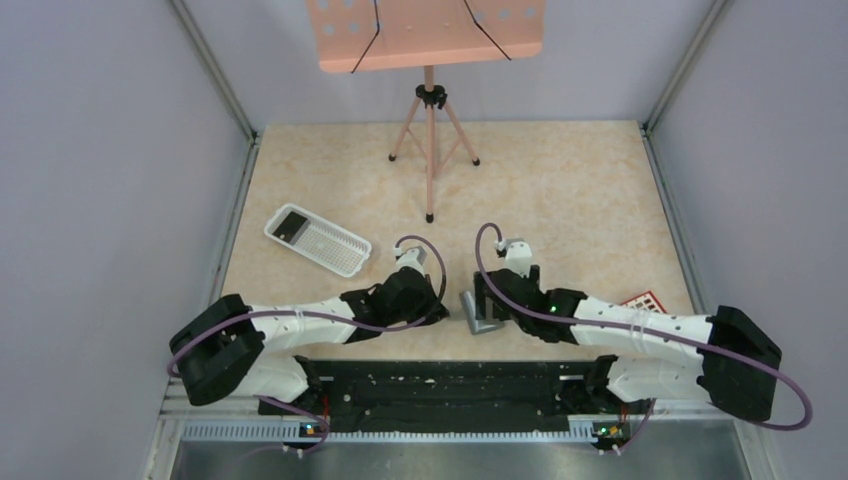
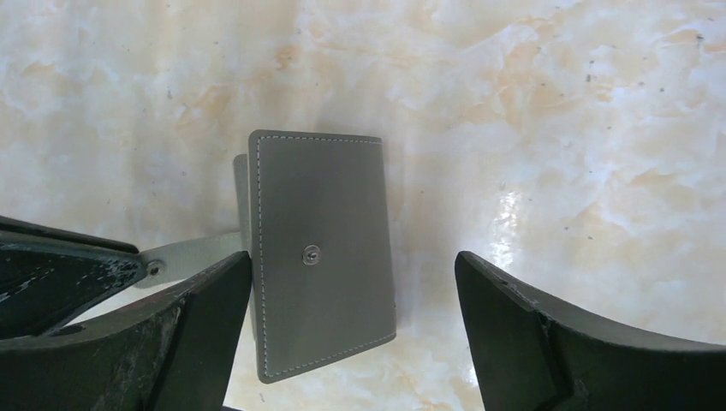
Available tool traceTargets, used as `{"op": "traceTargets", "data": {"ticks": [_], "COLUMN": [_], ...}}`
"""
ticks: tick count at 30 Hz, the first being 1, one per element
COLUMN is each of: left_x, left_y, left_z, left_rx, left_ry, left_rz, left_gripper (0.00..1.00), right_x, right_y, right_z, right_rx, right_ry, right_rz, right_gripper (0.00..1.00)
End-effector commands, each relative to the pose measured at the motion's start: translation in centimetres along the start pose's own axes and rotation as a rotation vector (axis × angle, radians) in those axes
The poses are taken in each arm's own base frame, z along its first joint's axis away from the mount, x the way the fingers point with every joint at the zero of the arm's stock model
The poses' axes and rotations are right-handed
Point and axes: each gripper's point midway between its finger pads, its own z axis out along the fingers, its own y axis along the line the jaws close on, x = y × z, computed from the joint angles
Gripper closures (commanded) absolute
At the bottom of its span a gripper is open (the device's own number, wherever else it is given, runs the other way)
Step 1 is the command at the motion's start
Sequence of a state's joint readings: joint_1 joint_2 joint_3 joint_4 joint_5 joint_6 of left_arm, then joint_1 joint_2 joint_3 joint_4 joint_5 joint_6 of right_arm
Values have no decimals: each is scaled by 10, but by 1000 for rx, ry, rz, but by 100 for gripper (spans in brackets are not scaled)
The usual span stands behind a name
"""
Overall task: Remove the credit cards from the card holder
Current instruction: Open the card holder at the center of the board.
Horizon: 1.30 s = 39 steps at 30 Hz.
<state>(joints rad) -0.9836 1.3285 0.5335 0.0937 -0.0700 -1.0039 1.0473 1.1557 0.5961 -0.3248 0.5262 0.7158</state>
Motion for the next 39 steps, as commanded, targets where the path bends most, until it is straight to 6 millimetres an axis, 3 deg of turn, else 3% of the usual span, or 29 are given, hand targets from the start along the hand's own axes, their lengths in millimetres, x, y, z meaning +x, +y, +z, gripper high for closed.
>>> {"op": "traceTargets", "data": {"ticks": [1,10,17,23,26,33,39], "left_x": [-9,-13,-14,-18,-18,-17,-19], "left_y": [-3,8,14,17,14,-2,-13], "left_z": [-7,-10,-14,-19,-21,-20,-21], "left_rx": [3,-57,-92,-109,-97,-18,40], "left_ry": [-37,-54,-59,-70,-72,-64,-73], "left_rz": [21,45,57,62,60,40,24], "left_gripper": [100,100,100,100,100,100,100], "right_x": [2,5,12,18,6,-56,-70], "right_y": [-31,-72,-74,-71,-62,-12,38], "right_z": [-2,-7,0,5,-5,-50,-69], "right_rx": [81,116,113,93,65,-204,-485], "right_ry": [-5,-16,28,72,97,-1,-31], "right_rz": [5,145,173,174,156,199,276], "right_gripper": [13,16,20,34,36,41,45]}}
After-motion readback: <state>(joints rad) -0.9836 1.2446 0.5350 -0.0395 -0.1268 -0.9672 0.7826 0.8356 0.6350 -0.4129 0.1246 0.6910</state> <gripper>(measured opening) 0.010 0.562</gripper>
